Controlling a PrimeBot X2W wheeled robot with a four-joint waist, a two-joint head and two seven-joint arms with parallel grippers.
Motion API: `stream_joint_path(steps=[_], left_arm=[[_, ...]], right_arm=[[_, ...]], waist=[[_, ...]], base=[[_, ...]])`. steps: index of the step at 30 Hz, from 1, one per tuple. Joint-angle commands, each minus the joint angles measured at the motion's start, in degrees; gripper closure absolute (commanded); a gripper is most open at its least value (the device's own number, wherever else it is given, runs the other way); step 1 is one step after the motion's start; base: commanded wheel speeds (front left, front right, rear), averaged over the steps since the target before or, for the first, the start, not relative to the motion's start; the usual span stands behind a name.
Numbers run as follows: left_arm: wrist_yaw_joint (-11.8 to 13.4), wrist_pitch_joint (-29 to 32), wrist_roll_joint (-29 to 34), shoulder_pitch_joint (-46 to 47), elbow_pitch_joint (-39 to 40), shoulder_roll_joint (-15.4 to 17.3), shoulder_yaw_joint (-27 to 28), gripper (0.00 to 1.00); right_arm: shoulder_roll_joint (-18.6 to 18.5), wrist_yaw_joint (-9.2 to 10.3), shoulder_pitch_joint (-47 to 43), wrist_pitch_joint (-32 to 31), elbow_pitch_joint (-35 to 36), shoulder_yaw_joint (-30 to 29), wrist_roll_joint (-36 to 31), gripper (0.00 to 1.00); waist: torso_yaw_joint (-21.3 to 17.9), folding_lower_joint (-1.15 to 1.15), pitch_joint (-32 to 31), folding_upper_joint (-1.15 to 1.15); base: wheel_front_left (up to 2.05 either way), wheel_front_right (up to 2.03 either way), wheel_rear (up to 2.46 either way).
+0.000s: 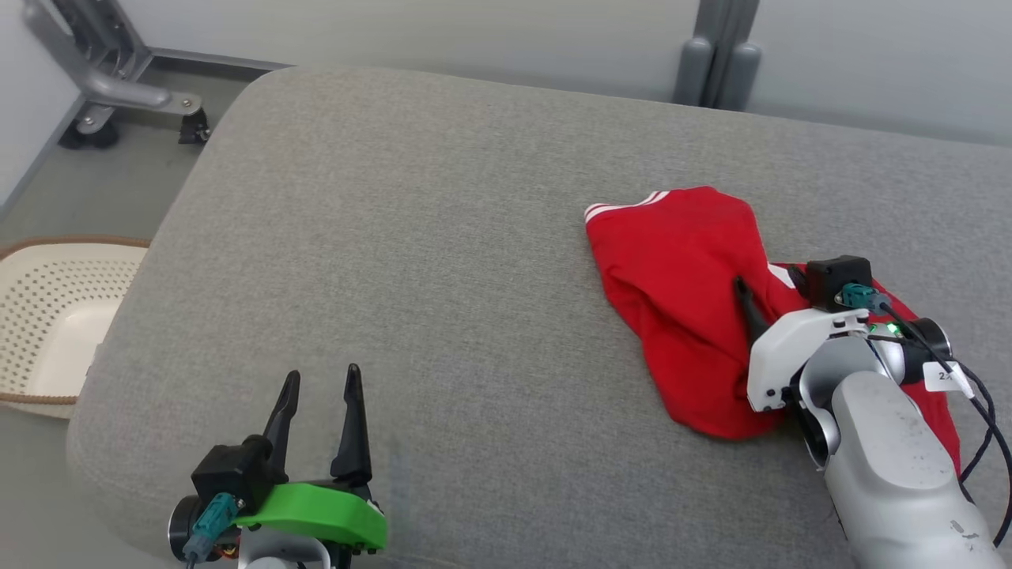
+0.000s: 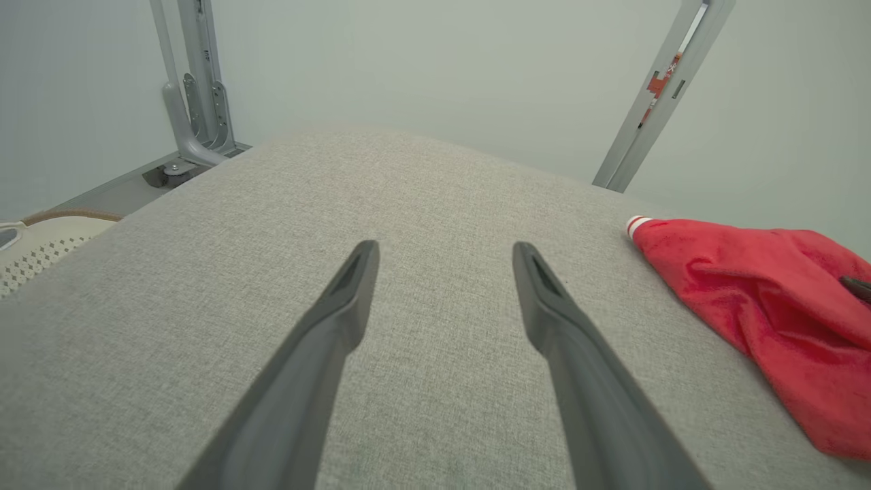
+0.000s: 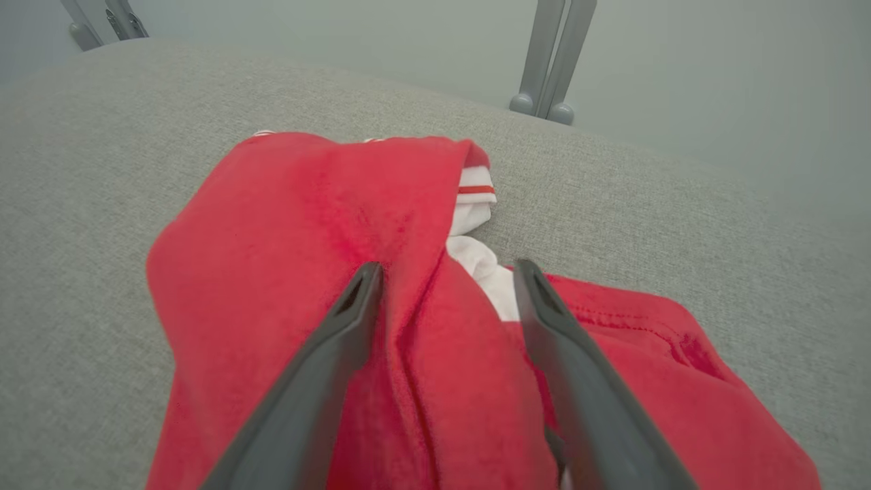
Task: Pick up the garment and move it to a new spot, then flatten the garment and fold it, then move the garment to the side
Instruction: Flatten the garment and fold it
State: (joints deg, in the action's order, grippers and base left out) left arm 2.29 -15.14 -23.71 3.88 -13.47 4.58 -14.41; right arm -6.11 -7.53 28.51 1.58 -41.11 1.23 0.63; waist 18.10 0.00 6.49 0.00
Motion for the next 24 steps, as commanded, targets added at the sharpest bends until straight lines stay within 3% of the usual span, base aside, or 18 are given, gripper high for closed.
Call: stream_joint_path(steps=[1,2,3,13,24], left_arm=[[0.08,0.02,0.31,-0.04,-0.05,0.00,0.43,0.00],[0.03,0.02,0.36,-0.30,-0.03,0.01,0.51,0.00],[-0.03,0.02,0.43,-0.48,-0.04,0.02,0.55,0.00],[-0.16,0.02,0.92,-1.70,-0.31,0.08,0.68,0.00],[-0.25,0.02,0.87,-2.25,-0.44,0.56,0.17,0.00]], right_arm=[[0.18,0.09,1.56,1.19,-1.13,-0.30,-0.32,0.69],[0.45,0.09,1.93,2.14,-2.09,-0.27,-0.29,0.91],[0.59,0.10,2.28,2.79,-2.82,-0.18,-0.07,1.00],[2.55,0.10,6.20,10.30,-3.02,7.61,1.52,1.00],[3.16,0.10,0.14,8.58,1.17,30.37,8.02,1.00]], waist=[[2.88,0.00,0.12,0.00],[3.17,0.00,0.03,0.00],[3.36,0.00,-0.06,0.00],[3.83,0.00,-1.60,0.00],[3.65,0.00,-2.56,0.00]], base=[[0.00,0.00,0.00],[0.00,0.00,0.00],[0.00,0.00,0.00],[0.00,0.00,0.00],[0.00,0.00,0.00]])
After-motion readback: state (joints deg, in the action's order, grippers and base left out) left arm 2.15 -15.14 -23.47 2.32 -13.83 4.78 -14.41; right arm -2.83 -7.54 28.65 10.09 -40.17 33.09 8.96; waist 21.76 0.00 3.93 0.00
